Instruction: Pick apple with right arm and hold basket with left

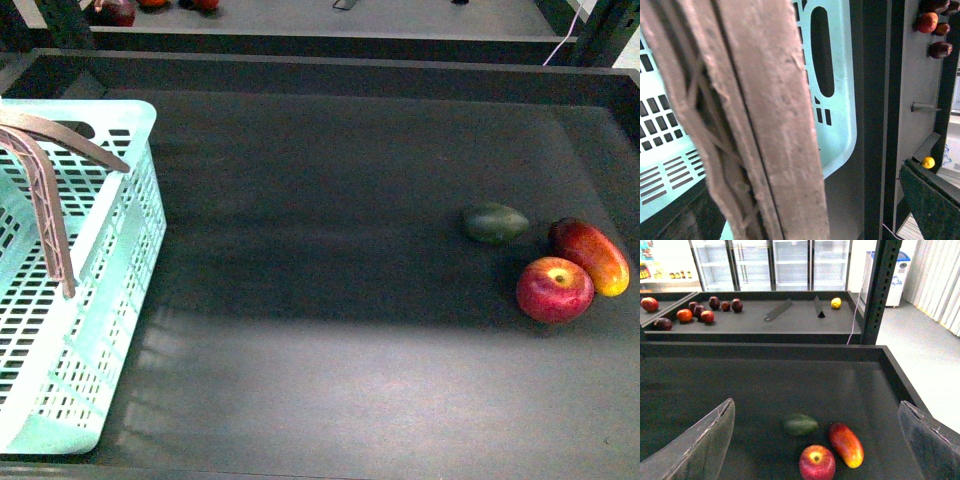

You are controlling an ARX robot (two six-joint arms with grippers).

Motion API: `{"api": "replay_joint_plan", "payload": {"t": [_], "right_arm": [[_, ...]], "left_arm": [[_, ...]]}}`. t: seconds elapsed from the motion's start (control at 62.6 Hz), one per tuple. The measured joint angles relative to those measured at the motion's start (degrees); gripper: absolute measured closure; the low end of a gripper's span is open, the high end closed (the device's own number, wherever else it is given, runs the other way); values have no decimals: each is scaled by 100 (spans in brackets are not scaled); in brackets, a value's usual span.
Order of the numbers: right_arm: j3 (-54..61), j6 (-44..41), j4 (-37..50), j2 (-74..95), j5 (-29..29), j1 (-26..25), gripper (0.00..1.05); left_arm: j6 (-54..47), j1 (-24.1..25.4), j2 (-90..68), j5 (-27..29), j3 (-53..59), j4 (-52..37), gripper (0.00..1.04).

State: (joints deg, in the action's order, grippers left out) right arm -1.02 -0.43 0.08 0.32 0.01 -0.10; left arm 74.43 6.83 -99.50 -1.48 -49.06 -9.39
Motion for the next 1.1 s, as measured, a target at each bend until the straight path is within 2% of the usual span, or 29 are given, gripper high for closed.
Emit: {"api": "replay_joint_plan", "payload": {"t": [0.112, 0.239, 0.367, 0.399, 0.511, 0.862, 1.102], "right_arm": [[0, 0, 0, 0, 0, 0, 9], [0, 0, 0, 0, 0, 0, 9], [0, 0, 0, 0, 0, 0, 9], [0, 0, 0, 0, -2, 0, 9], [0, 0, 0, 0, 0, 0, 9], [0, 0, 0, -2, 0, 0, 9], [0, 0, 0, -2, 0, 0, 9]], "left_arm": [[0, 79, -61, 7, -4, 55, 10], [28, 205, -205, 72, -127, 195, 40], [44, 247, -323, 120, -216, 275, 61], [44, 254, -363, 129, -247, 278, 71], [205, 256, -367, 153, -291, 310, 89], [-31, 90, -107, 293, -310, 601, 90], [-678, -605, 815, 264, -310, 898, 90]]}}
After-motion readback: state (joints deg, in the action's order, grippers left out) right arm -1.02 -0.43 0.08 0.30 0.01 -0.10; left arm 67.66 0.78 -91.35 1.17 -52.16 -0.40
